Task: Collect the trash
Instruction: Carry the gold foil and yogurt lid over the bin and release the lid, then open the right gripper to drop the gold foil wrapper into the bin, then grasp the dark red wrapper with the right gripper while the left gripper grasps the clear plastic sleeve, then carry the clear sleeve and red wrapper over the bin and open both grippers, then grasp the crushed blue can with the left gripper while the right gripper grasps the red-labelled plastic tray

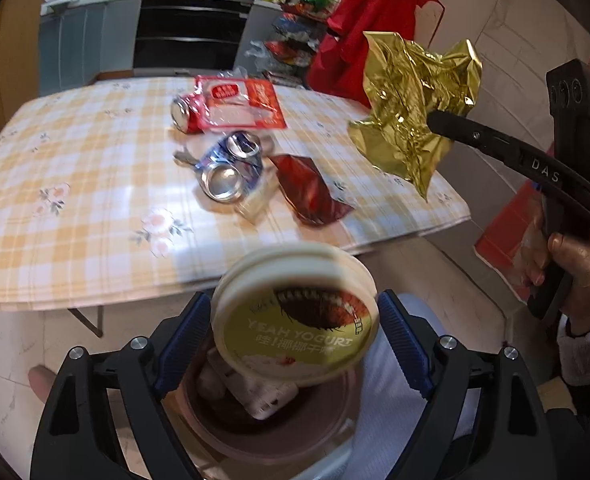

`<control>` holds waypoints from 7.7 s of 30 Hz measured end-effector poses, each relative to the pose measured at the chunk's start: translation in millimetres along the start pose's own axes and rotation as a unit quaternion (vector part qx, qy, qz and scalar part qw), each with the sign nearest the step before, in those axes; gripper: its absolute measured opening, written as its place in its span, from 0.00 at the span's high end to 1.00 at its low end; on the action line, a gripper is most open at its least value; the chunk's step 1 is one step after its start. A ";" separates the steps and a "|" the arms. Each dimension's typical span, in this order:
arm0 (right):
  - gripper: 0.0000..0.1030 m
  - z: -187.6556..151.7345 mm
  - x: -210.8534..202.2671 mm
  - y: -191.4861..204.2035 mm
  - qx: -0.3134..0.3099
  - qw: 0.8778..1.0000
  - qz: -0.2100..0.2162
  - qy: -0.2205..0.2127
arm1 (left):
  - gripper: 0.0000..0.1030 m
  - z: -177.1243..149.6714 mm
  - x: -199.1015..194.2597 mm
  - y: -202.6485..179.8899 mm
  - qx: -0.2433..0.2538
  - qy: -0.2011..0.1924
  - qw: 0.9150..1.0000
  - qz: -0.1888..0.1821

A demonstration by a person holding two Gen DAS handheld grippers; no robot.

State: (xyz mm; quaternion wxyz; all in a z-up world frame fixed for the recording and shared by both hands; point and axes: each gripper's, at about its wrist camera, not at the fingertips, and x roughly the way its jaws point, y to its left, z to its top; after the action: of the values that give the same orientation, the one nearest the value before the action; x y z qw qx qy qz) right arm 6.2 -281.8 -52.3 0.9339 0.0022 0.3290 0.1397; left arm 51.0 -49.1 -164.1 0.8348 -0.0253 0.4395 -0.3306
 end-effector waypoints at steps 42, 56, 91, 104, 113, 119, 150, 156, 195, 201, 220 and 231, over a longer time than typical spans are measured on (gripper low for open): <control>0.68 -71.1 40.1 66.5 -0.016 0.978 0.114 0.176 | 0.06 -12.7 -100.0 58.2 -0.100 -0.148 0.964 0.196; 0.06 -62.4 31.3 44.3 0.002 0.990 0.058 0.131 | 0.06 -15.6 -97.1 57.3 -0.093 -0.149 0.966 0.191; 0.29 -41.4 184.2 -77.5 0.087 0.986 -0.026 0.136 | 0.09 49.4 41.4 66.4 -0.001 -0.070 0.985 0.159; 0.64 -51.8 182.6 -106.0 0.151 0.979 0.015 0.136 | 0.45 76.9 123.5 30.8 0.102 0.006 0.990 0.101; 0.65 -53.1 151.5 -133.4 0.181 0.978 0.002 0.106 | 0.53 104.6 185.0 10.4 0.143 0.055 0.985 0.073; 0.65 -51.7 134.0 -148.5 0.195 0.977 -0.004 0.090 | 0.60 106.9 216.8 3.1 0.177 0.088 0.976 0.090; 0.65 -33.5 86.0 -104.8 0.160 0.985 0.013 0.057 | 0.85 85.7 83.1 4.7 0.096 0.005 0.995 0.037; 0.65 -30.5 77.0 -87.8 0.148 0.987 0.018 0.054 | 0.85 52.1 49.1 13.5 0.082 0.008 0.996 0.041; 0.65 -44.2 29.7 20.8 0.051 0.993 0.060 0.091 | 0.06 -13.7 -94.8 45.0 -0.066 -0.153 0.975 0.147; 0.64 -47.9 34.8 32.0 0.044 0.991 0.072 0.106 | 0.06 -18.6 -101.6 56.7 -0.085 -0.157 0.970 0.163; 0.07 -44.3 33.9 22.4 0.053 0.993 0.043 0.098 | 0.06 -23.4 -97.4 66.6 -0.107 -0.150 0.968 0.172; 0.06 -47.0 44.1 -4.1 0.046 0.995 -0.028 0.089 | 0.06 -16.7 -62.0 69.7 -0.094 -0.112 0.975 0.170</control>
State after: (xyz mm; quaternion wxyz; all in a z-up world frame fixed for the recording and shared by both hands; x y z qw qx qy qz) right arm 11.1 -278.3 -116.5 0.9032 0.0238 0.4173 0.0978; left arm 50.9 45.0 -153.0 0.9165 -0.0654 0.3704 -0.1362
